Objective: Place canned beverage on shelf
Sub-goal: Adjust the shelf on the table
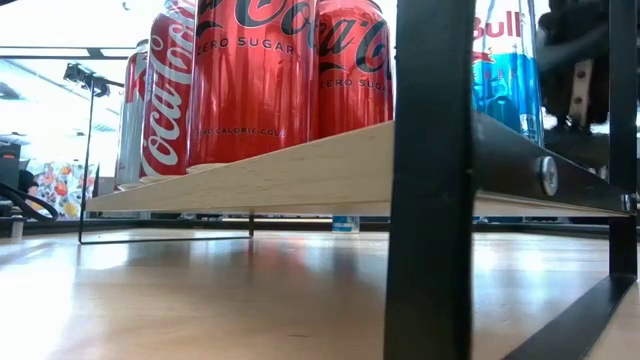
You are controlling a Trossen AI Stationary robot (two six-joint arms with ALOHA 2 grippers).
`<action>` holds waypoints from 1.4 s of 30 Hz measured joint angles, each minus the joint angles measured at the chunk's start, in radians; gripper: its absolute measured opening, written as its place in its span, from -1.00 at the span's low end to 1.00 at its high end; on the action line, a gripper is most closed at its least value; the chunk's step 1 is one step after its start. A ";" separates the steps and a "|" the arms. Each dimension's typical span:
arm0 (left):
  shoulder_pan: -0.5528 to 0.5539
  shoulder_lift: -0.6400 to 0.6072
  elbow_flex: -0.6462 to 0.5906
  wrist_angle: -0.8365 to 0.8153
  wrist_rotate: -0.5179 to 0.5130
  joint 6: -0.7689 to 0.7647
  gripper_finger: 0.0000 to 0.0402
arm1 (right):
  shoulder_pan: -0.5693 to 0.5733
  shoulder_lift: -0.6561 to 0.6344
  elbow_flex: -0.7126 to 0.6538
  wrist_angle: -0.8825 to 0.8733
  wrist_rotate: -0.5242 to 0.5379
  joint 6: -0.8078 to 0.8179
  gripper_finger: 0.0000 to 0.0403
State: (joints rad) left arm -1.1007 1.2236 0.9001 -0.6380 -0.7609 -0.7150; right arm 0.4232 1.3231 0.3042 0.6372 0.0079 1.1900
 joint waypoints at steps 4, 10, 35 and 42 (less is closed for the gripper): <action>0.006 0.000 0.000 0.000 -0.003 0.004 -0.14 | -0.033 0.000 0.000 -0.099 -0.070 -0.005 0.27; 0.028 0.000 0.000 0.000 0.002 0.008 -0.14 | -0.090 0.000 0.000 -0.147 -0.186 -0.012 0.27; 0.033 0.000 0.000 0.010 0.006 0.023 -0.14 | 0.049 -0.002 0.280 -0.727 0.022 -0.018 0.17; 0.032 0.000 0.000 0.022 0.006 0.027 -0.14 | 0.021 -0.002 0.280 -0.608 0.029 -0.065 0.16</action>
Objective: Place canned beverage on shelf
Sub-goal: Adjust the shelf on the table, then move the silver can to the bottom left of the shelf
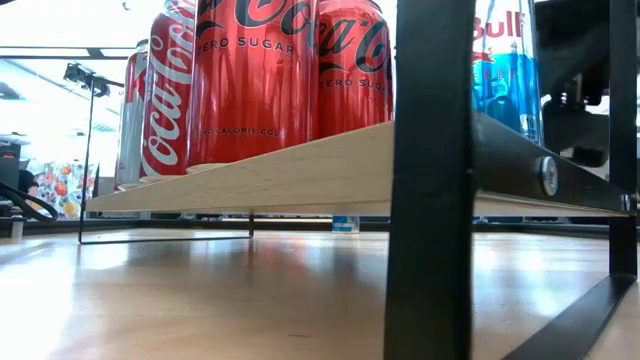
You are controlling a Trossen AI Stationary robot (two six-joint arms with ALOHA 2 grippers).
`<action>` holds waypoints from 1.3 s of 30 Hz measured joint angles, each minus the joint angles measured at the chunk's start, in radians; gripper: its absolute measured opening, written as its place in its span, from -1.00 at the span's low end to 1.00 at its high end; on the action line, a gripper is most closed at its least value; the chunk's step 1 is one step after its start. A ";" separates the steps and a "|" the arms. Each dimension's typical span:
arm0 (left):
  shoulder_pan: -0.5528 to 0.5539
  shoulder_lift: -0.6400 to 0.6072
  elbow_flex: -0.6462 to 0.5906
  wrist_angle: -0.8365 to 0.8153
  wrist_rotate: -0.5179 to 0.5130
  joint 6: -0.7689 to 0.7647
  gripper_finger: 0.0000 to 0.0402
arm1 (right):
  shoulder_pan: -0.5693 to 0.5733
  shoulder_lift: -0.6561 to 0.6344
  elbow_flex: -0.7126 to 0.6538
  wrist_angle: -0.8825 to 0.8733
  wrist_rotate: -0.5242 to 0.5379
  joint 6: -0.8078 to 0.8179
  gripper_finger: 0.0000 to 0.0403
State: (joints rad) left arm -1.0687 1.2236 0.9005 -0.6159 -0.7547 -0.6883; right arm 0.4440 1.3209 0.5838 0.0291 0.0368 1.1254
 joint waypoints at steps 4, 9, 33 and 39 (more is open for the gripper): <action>0.000 0.000 0.000 0.000 0.000 0.001 -0.14 | -0.017 0.004 0.000 0.006 0.000 -0.006 0.16; 0.000 0.000 0.000 0.000 0.000 0.001 -0.14 | -0.028 0.054 0.000 0.076 -0.020 -0.009 0.16; 0.000 0.000 0.000 0.003 0.000 0.002 -0.14 | -0.061 0.067 0.001 0.141 -0.083 -0.019 0.16; 0.000 0.000 0.000 0.002 0.000 0.004 -0.14 | -0.074 0.026 0.162 -0.234 -0.082 -0.030 0.16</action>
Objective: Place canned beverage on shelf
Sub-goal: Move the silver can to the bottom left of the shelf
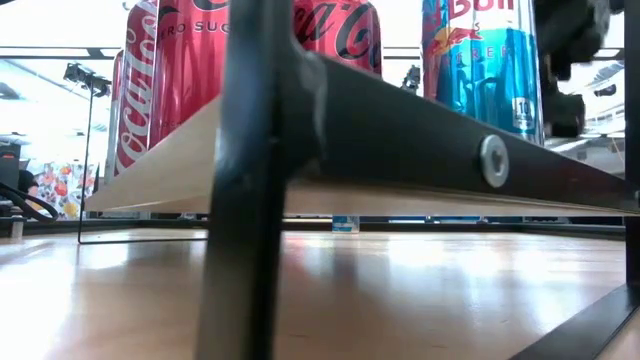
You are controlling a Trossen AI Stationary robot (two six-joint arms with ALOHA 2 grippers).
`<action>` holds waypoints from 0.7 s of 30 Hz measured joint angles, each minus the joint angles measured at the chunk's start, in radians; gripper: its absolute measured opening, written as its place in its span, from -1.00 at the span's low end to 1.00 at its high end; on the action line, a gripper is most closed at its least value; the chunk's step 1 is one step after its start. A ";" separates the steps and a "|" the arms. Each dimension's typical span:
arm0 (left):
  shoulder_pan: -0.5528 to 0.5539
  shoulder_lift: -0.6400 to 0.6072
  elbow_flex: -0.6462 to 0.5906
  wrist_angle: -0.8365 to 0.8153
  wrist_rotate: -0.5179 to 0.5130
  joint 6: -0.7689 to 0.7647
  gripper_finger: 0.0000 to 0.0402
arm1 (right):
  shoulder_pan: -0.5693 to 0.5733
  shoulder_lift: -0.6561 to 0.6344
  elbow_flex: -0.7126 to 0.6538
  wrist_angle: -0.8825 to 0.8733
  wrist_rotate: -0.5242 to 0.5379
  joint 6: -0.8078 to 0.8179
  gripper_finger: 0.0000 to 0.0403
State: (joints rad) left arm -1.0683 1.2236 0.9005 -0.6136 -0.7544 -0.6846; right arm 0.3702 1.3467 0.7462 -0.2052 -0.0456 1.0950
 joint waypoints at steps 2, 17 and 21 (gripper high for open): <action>0.000 0.000 0.000 0.001 0.000 0.011 -0.14 | -0.001 0.012 0.088 -0.116 0.001 -0.022 0.16; -0.001 0.000 0.000 0.002 0.000 0.019 -0.14 | -0.052 0.248 0.400 -0.417 -0.207 -0.013 0.16; -0.002 0.000 0.000 0.002 0.020 0.019 -0.14 | -0.054 0.290 0.442 -0.461 -0.210 -0.013 0.16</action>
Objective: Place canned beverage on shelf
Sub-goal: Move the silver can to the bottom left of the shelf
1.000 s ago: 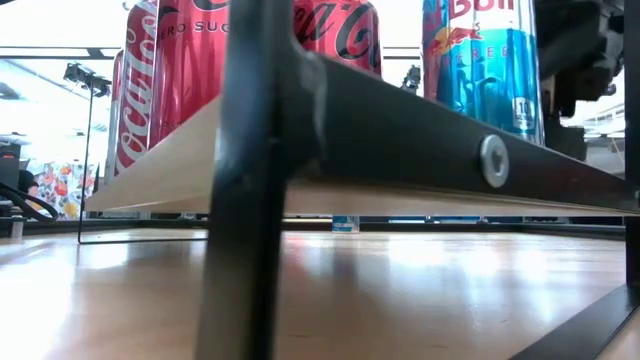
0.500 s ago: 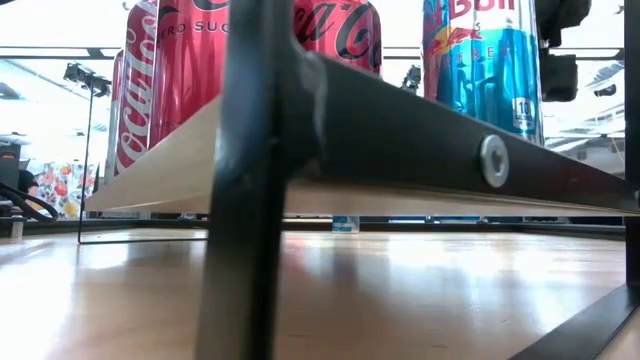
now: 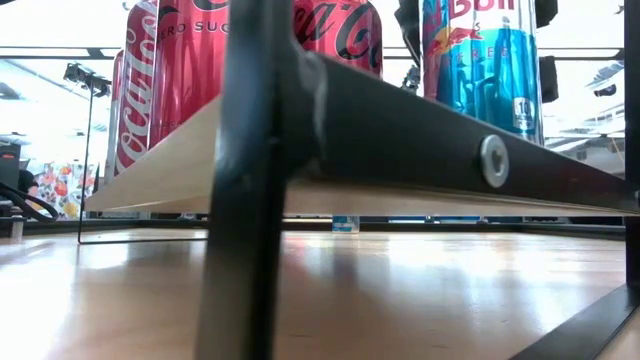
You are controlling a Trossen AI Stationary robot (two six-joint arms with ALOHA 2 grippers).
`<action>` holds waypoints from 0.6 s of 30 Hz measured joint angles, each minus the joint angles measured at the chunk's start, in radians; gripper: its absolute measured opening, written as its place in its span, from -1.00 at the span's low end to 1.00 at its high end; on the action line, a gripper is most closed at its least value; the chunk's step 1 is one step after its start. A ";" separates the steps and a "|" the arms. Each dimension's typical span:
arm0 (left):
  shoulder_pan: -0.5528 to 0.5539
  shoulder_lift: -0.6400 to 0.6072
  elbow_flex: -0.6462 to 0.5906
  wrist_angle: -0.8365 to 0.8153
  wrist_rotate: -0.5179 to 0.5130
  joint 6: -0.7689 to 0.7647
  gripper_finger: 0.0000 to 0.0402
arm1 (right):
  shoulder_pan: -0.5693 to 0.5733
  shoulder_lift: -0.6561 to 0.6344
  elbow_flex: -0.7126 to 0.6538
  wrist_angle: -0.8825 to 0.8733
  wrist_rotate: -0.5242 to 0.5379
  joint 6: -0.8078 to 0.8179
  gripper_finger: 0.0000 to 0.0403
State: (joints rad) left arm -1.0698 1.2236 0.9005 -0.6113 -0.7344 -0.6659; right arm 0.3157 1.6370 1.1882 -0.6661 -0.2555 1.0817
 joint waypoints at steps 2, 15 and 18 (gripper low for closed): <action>0.000 0.000 0.000 0.000 0.015 0.000 -0.14 | 0.001 0.008 0.017 -0.003 -0.004 0.004 0.16; 0.000 0.000 0.000 0.003 0.022 0.000 -0.14 | 0.009 0.027 0.025 0.010 -0.031 0.018 0.16; 0.000 0.000 0.000 0.004 0.022 0.000 -0.14 | 0.015 0.036 0.025 0.026 -0.034 0.018 0.16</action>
State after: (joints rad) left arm -1.0698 1.2236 0.9005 -0.6069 -0.7128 -0.6662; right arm 0.3305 1.6734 1.2129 -0.6397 -0.2896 1.0996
